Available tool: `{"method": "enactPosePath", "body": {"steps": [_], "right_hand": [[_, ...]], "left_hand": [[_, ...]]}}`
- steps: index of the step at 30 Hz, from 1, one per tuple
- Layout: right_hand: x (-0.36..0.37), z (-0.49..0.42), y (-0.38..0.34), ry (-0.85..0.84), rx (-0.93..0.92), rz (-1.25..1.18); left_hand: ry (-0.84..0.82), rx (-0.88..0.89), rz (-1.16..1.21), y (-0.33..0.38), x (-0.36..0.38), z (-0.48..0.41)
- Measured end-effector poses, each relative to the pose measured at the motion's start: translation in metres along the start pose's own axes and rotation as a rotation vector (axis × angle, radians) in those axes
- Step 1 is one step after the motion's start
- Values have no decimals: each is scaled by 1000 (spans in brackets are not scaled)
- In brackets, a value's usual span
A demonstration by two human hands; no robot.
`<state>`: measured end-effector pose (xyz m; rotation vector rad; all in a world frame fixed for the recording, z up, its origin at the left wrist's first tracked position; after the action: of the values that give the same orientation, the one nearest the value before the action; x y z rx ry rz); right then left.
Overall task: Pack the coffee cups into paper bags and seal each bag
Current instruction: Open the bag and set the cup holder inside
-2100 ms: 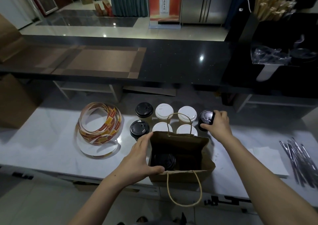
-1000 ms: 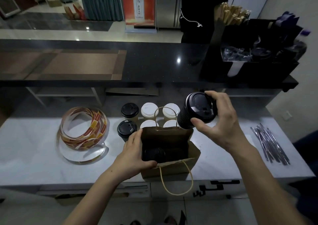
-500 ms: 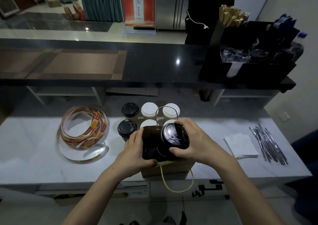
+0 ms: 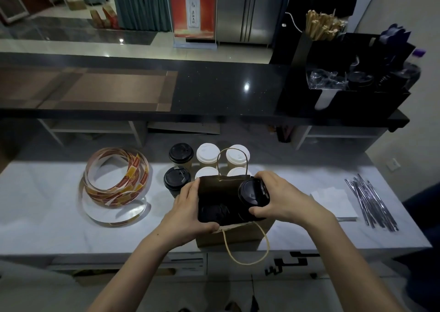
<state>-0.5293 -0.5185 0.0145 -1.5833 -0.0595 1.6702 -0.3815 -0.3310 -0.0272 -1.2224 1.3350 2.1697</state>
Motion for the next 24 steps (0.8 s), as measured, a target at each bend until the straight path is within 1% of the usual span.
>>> {"method": "enactPosePath", "body": {"steps": [7, 13, 24], "right_hand": [[12, -6, 6, -92, 93, 170], [21, -13, 2, -125, 128, 290], [42, -27, -2, -168, 166, 338]], "left_hand": [[-2, 2, -13, -2, 2, -1], [2, 3, -16, -3, 1, -1], [-3, 3, -34, -1, 2, 0]]}}
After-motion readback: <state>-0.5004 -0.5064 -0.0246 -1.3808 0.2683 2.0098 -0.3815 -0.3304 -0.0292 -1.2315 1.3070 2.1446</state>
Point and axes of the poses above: each hand's wrist, its own z-axis away from the middle knuckle, its own x-axis out of the palm, y = z × x, the point moved 8 cm from there along -z, towards the middle knuckle, and after that the axes turned 6 degrees about -z, right-handed, at the moved point
